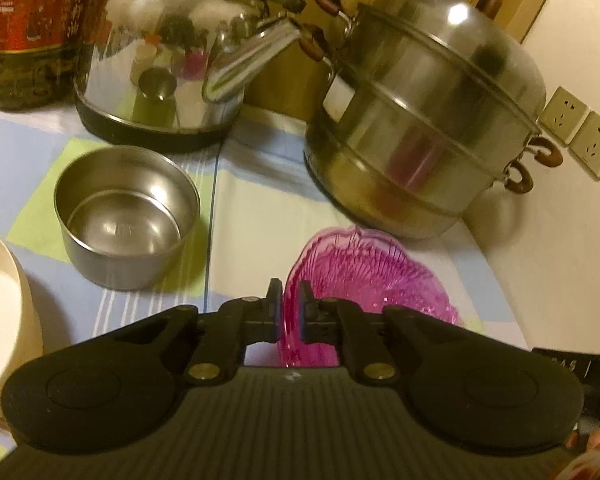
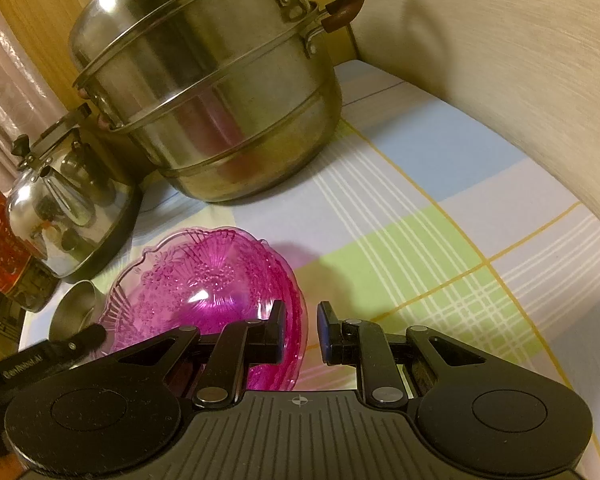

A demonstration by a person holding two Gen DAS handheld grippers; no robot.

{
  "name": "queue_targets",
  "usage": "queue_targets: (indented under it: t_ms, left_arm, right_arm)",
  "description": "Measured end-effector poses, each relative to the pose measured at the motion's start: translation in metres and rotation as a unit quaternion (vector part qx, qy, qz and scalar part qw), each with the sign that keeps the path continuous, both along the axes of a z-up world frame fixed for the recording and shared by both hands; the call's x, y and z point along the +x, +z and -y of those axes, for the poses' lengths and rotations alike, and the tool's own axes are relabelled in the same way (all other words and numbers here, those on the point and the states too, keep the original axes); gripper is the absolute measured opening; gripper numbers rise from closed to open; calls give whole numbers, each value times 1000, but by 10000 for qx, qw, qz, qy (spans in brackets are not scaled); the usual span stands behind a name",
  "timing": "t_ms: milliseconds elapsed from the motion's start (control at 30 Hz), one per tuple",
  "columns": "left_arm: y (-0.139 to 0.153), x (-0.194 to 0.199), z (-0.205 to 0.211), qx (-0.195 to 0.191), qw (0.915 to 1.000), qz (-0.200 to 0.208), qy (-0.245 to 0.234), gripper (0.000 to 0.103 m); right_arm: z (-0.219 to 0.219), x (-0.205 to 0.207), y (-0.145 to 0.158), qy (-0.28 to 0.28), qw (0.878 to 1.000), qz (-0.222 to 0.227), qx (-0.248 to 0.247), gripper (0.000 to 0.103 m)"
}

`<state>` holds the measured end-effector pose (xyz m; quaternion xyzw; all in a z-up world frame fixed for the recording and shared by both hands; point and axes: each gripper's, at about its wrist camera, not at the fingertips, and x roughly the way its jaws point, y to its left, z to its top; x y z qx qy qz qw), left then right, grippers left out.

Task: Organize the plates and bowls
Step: 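Set the pink plates together in a stack and open both tools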

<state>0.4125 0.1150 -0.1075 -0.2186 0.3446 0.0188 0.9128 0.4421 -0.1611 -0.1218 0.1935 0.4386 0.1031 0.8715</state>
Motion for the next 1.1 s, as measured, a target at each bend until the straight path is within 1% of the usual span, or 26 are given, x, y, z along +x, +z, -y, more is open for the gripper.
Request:
queue_targets:
  t_ms: [133,267,367,467,533,633,867,1100]
  left_arm:
    - [1,-2,0,9,10000,57,37,6]
    - [8,-7,-9,-75,9987,378,322,6]
    - [9,-7,-13,-188,9980,487,349,6]
    - [5,-2,-10,-283,9987,379,197,6]
    - [3,-1,-7,-235,9992,304,141,6]
    - [-2,1,-5,-305,9993,198,70,6]
    - [1,-2,-5,-235,9993,255,102,6]
    - [2,-2,-2,-96,9998,163,66,6]
  right_arm:
    - [0,0,0,-11,10000,0,10,19]
    - [0,-1,1,-5,10000,20,21,19]
    - [1,-1,2,-23,10000,18,25,19]
    - [-1,-1,1,-18,10000,11,10,19]
    - [-2,-1,1,-3,10000,7,2,19]
    - [-2,0,1,4,10000,0,6,19]
    - [-1,0,1,-23,10000,7,18,19]
    - [-2,0,1,13,10000,-6,14,19]
